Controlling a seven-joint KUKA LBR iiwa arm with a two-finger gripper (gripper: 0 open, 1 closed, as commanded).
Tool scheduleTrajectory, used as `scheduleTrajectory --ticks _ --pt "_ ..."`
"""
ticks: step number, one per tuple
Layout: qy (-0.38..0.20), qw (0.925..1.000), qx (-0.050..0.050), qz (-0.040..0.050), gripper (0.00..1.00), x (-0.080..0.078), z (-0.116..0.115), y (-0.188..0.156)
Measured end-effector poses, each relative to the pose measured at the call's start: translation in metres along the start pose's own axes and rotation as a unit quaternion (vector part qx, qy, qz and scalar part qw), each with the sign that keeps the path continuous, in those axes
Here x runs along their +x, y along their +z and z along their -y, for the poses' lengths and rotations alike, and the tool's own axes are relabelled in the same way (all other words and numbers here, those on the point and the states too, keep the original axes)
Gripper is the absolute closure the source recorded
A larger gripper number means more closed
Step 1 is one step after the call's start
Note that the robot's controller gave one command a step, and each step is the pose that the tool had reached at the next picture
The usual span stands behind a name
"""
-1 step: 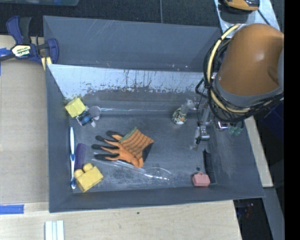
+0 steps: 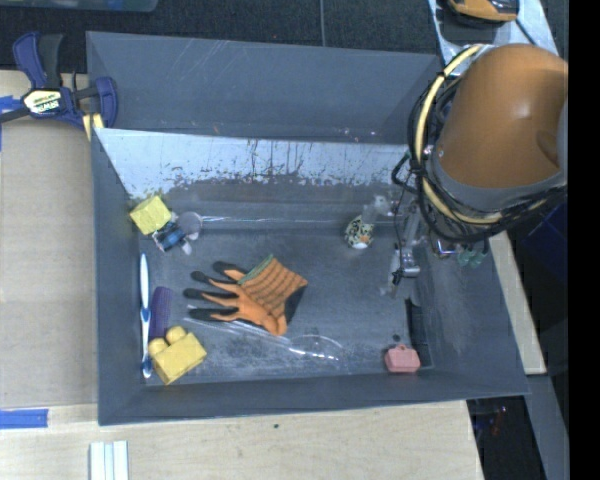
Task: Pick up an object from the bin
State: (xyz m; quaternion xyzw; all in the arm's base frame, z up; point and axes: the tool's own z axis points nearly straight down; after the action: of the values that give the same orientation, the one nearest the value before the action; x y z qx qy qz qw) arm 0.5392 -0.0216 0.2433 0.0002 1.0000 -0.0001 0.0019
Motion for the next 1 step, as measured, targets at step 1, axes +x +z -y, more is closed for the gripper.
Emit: scheduleTrajectory --ticks 1 --pt "-0.047 0.9989 0.000 0.0026 0.00 -0.0132 -0.0417 0.0979"
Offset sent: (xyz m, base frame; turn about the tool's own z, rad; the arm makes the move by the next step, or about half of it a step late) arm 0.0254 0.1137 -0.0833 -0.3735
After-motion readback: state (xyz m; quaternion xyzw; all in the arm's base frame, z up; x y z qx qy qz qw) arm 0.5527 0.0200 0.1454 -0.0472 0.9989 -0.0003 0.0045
